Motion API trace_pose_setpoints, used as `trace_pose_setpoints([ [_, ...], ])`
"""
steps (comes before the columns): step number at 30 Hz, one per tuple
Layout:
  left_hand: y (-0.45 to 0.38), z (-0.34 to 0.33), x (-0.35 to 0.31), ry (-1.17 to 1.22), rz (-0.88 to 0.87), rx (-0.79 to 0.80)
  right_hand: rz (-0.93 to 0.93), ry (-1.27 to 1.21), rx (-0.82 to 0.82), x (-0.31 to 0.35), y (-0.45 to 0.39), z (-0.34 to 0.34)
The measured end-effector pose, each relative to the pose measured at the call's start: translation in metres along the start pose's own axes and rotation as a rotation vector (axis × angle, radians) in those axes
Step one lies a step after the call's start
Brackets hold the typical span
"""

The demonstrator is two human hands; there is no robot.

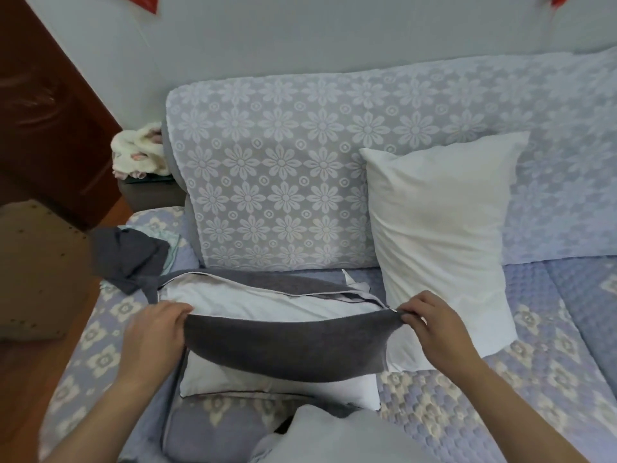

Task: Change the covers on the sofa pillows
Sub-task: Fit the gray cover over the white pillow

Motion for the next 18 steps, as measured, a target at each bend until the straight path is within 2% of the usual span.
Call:
trace_pose_setpoints([
  [1,0.002,-0.002,-0.008,-0.067,0.076,-0.008,0.030,-0.008,-0.016,0.002,0.001,0.003],
  [3,0.006,-0.007,-0.045,-0.011,0.185,-0.027,0.041,-0.077,-0.002,0.012,0.007,0.007],
  [5,0.016,-0.016,-0.108,0.199,0.102,-0.017,-0.015,-0.161,0.069,0.021,0.015,0.005],
  [8,0.040,-0.035,-0.210,0.436,-0.121,0.135,-0.024,-0.229,0.096,0.031,0.019,0.001],
  [10,0.055,-0.045,-0.252,0.518,-0.120,0.173,-0.040,-0.270,0.085,0.035,0.021,0.004],
  [14,0.067,-0.057,-0.264,0.592,-0.036,0.382,-0.161,-0.375,0.080,0.037,0.024,0.008],
  [18,0.060,-0.060,-0.261,0.435,-0.177,0.582,-0.143,-0.383,0.148,0.034,0.028,0.014],
])
Point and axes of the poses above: each hand's wrist, its own y-axis away from the middle knuckle, its own z-axis out of the back of the hand, x = y × z, the point moved 1 cm from there along -y, towards the middle knuckle, and after that the axes turned 11 degrees about y, right-handed, at the moved point
